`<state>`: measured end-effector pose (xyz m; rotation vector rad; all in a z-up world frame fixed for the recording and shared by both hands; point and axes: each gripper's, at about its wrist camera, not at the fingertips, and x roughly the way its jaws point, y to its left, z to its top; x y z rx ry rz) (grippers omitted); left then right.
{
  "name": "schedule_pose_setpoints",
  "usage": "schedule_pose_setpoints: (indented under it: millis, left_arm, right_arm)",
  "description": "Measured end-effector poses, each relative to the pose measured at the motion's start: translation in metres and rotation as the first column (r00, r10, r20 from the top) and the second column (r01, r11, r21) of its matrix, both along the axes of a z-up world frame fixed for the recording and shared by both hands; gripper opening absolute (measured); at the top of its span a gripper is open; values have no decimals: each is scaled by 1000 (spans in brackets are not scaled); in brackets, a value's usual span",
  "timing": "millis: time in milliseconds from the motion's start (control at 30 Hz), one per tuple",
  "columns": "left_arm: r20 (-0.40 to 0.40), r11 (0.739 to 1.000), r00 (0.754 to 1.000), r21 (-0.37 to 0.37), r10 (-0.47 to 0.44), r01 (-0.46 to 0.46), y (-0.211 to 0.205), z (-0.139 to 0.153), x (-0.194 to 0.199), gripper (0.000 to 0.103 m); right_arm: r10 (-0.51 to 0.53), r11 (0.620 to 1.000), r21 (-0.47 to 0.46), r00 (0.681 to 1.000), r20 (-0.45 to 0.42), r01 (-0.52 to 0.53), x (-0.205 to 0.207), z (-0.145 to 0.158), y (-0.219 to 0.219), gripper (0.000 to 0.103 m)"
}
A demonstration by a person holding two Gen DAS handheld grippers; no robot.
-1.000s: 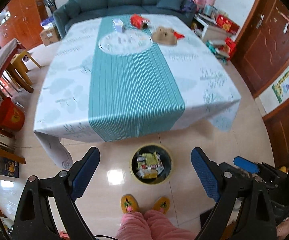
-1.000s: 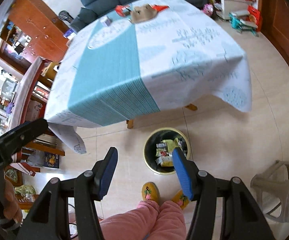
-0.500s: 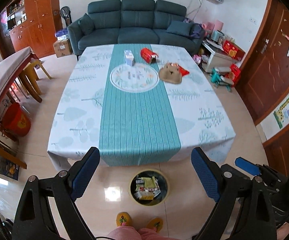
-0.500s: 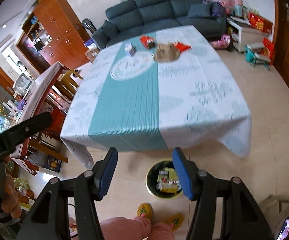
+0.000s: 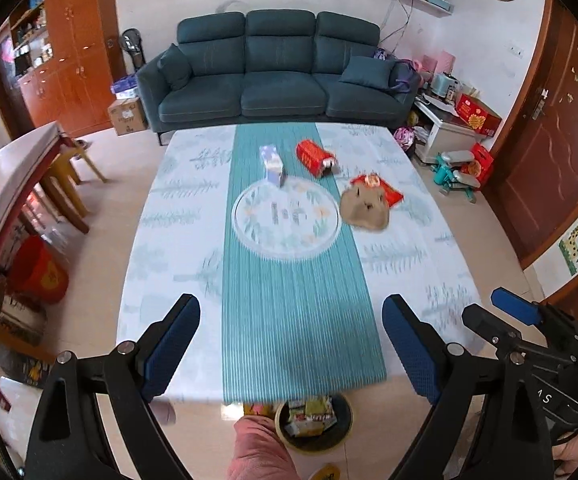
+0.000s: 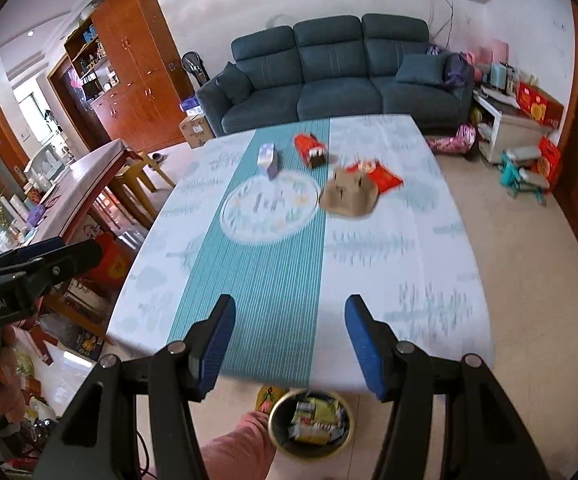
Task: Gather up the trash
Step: 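Raise both tools back toward the table, then grasp the purple-and-white box with the left tool while the right grasps the red bag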
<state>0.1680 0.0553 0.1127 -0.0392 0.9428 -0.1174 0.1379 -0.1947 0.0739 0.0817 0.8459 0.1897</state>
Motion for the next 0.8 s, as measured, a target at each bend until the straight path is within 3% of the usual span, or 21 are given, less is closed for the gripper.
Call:
schedule_pose_setpoints:
  millis: [200,367,600,800]
  left_arm:
    - [-29,998,998,-4,-59,59,12,-7,117,91]
    - [-102,995,990,-3,-103,103,18,-38,226,91]
    - [-243,995,965,-11,-96,96,19,-120,352,91]
    - [-354,997,933,-53,-66,50,23,-182,412,88]
  right_arm:
    - [-36,999,-31,999,34,37,95,18,13,57]
    - [-67,995,-67,997,23,68,193,13,25,57]
    - [-37,989,-141,999,-29,33,319,-35,51,57]
    - [-23,979,-204,994,-105,1,389,-91,60,57]
